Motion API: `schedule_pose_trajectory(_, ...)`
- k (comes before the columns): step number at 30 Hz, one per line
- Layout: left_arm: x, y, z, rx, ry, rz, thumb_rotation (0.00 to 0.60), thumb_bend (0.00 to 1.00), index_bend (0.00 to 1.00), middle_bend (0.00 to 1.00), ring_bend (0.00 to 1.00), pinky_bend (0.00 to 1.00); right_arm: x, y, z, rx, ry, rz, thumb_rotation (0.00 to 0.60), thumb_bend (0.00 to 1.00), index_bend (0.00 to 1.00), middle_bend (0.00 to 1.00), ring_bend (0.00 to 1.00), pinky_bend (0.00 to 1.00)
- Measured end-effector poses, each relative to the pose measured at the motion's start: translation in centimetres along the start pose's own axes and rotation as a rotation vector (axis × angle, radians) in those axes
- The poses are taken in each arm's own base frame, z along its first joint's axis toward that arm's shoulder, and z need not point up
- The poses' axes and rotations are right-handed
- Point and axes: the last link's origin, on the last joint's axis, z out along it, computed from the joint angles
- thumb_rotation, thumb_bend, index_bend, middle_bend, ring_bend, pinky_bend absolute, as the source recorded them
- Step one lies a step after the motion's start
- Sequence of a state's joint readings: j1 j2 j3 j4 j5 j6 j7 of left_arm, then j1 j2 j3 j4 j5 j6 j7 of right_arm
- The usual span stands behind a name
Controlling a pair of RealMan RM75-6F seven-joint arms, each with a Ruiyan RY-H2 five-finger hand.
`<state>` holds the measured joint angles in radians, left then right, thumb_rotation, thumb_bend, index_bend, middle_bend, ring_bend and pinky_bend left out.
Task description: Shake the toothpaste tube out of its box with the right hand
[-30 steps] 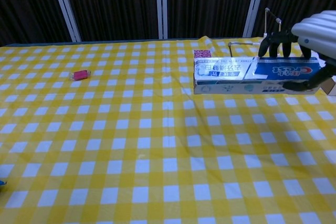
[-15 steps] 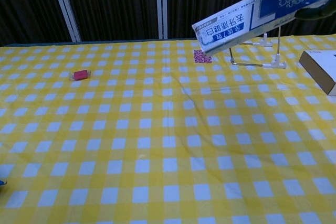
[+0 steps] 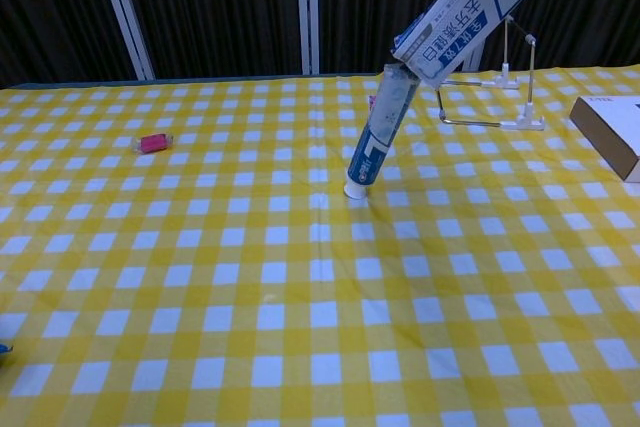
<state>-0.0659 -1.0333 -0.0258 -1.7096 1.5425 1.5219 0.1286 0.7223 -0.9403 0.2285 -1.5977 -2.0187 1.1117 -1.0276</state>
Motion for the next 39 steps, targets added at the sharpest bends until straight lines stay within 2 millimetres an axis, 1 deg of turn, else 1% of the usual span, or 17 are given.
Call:
schedule_pose_trajectory(8,0.0,0.0,0.0,0.001,0.0,-0.002,0.6,0.0,0.0,0.0,0.0,0.0,-0.5,0.2,-0.7,-0.044,-0.031,0.043,0.6,0.26,0.41,0.45,0.43,0.56)
schedule_pose_trajectory(11,0.0,0.0,0.0,0.002,0.0,-0.002,0.6,0.0,0.0,0.0,0.0,0.0,-1.1,0.1,-1.2,-0.086,-0.071,0.123,0.6,0.26,0.41,0.45,0.43,0.56)
schedule_pose_trajectory(14,0.0,0.0,-0.1,0.002,-0.001,-0.001,0.6,0.0,0.0,0.0,0.0,0.0,-2.0,-0.7,-2.0,-0.147,-0.151,0.282,0.6,0.26,0.41,0.45,0.43,0.56)
schedule_pose_trajectory(16,-0.1,0.1,-0.1,0.002,-0.004,0.0,0.6,0.0,0.0,0.0,0.0,0.0,-2.7,-1.6,-2.8,-0.198,-0.22,0.42,0.6,0.26,0.41,0.45,0.43,0.56)
schedule_pose_trajectory(19,-0.1,0.1,0.0,0.002,-0.006,0.001,0.6,0.0,0.0,0.0,0.0,0.0,-3.2,-3.2,-3.8,-0.256,-0.294,0.593,0.6,0.26,0.41,0.45,0.43,0.56)
schedule_pose_trajectory(26,-0.3,0.2,0.0,0.003,-0.014,0.005,0.6,0.0,0.0,0.0,0.0,0.0,-3.1,-6.9,-4.9,-0.317,-0.381,0.892,0.6,0.26,0.41,0.45,0.43,0.56)
schedule_pose_trajectory(30,-0.3,0.1,0.0,0.006,-0.014,0.005,0.6,0.0,0.0,0.0,0.0,0.0,-2.8,-10.0,-5.3,-0.322,-0.444,1.057,0.6,0.26,0.41,0.45,0.43,0.56)
schedule_pose_trajectory(32,-0.3,0.1,0.1,0.007,-0.014,0.004,0.6,0.0,0.0,0.0,0.0,0.0,-2.6,-11.2,-5.4,-0.315,-0.469,1.109,0.6,0.25,0.4,0.44,0.42,0.55)
schedule_pose_trajectory(34,-0.4,0.1,0.1,0.006,-0.016,0.005,0.6,0.0,0.0,0.0,0.0,0.0,-2.3,-12.4,-5.6,-0.303,-0.489,1.151,0.6,0.23,0.36,0.4,0.38,0.51)
schedule_pose_trajectory(35,-0.4,0.1,0.1,0.006,-0.016,0.005,0.6,0.0,0.0,0.0,0.0,0.0,-2.1,-12.9,-5.6,-0.296,-0.495,1.163,0.6,0.18,0.28,0.33,0.32,0.44)
schedule_pose_trajectory(36,-0.4,0.1,0.1,0.006,-0.017,0.005,0.6,0.0,0.0,0.0,0.0,0.0,-1.9,-13.4,-5.7,-0.289,-0.501,1.176,0.6,0.1,0.17,0.22,0.22,0.34)
schedule_pose_trajectory(38,-0.3,0.1,0.1,0.007,-0.016,0.004,0.6,0.0,0.0,0.0,0.0,0.0,-1.6,-14.1,-5.8,-0.271,-0.511,1.201,0.6,0.01,0.02,0.06,0.07,0.21)
schedule_pose_trajectory(39,-0.3,0.0,0.1,0.009,-0.016,0.003,0.6,0.0,0.0,0.0,0.0,0.0,-1.4,-14.5,-5.8,-0.257,-0.522,1.219,0.6,0.0,0.0,0.02,0.04,0.18)
